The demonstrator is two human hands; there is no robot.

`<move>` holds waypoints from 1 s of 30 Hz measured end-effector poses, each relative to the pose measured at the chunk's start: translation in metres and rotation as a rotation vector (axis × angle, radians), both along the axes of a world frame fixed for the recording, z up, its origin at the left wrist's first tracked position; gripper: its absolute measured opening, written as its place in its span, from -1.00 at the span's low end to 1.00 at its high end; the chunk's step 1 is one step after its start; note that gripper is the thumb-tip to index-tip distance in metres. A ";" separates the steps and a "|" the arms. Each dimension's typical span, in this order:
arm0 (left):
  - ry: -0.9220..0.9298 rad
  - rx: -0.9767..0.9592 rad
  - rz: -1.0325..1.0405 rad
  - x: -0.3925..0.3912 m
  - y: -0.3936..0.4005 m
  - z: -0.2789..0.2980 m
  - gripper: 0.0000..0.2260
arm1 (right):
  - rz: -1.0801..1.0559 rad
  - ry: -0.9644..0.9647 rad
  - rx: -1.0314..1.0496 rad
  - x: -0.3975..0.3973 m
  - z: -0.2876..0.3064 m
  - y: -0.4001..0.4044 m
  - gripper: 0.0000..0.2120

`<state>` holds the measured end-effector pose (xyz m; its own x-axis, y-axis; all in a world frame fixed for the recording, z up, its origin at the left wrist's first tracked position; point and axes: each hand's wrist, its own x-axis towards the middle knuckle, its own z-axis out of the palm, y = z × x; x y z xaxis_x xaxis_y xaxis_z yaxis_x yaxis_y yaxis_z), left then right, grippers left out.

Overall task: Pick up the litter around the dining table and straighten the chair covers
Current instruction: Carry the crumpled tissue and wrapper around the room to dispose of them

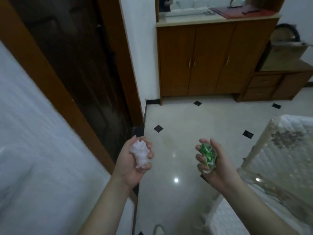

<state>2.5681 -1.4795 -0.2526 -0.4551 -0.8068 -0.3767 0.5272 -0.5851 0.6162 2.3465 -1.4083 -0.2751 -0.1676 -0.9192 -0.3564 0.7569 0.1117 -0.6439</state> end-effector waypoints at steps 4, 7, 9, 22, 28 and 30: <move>0.067 -0.005 0.012 -0.013 -0.072 0.006 -0.77 | 0.037 0.066 -0.045 -0.004 0.013 -0.067 -0.77; 0.094 0.001 -0.053 -0.039 -0.117 0.008 -0.78 | 0.012 0.125 -0.046 -0.016 0.024 -0.106 -0.78; 0.087 -0.014 -0.115 -0.062 -0.143 0.012 -0.79 | -0.031 0.178 -0.031 -0.034 0.031 -0.130 -0.80; -0.023 -0.227 -0.351 -0.274 -0.325 0.082 -0.78 | -0.332 0.173 0.044 -0.226 0.058 -0.266 -0.78; -0.066 -0.251 -0.444 -0.379 -0.372 0.102 -0.78 | -0.448 0.204 0.054 -0.332 0.081 -0.305 -0.79; -0.056 -0.243 -0.467 -0.408 -0.387 0.105 -0.78 | -0.486 0.192 0.033 -0.358 0.086 -0.317 -0.77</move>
